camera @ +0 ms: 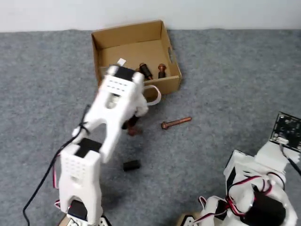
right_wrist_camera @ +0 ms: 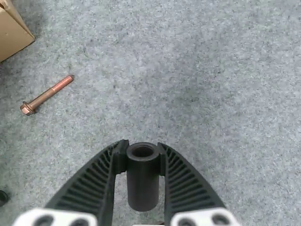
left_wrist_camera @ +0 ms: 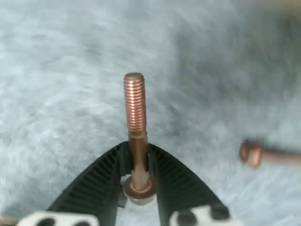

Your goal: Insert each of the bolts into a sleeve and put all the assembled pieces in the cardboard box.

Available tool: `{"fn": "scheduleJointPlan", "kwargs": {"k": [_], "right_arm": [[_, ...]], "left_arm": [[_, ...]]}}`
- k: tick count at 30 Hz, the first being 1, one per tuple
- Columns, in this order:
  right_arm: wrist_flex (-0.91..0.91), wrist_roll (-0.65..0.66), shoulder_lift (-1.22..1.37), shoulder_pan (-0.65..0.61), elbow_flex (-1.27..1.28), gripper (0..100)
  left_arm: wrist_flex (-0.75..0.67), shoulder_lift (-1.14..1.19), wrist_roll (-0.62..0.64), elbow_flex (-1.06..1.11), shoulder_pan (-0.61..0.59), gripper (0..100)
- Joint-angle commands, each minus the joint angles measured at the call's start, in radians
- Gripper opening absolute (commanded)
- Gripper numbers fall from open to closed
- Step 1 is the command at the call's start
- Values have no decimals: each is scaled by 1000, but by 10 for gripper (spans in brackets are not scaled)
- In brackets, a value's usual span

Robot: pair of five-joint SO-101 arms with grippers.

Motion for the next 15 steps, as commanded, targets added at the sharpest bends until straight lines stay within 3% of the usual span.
{"fn": "scheduleJointPlan", "kwargs": {"k": [1, 6, 15], "right_arm": [[24, -5, -1, 4, -8, 9], [24, -5, -1, 4, -8, 9], [24, -5, -1, 4, -8, 9]], "left_arm": [[28, -81, 199, -1, -94, 4], [28, -83, 470, 1, -166, 4], [28, -84, 509, -1, -170, 11]]}}
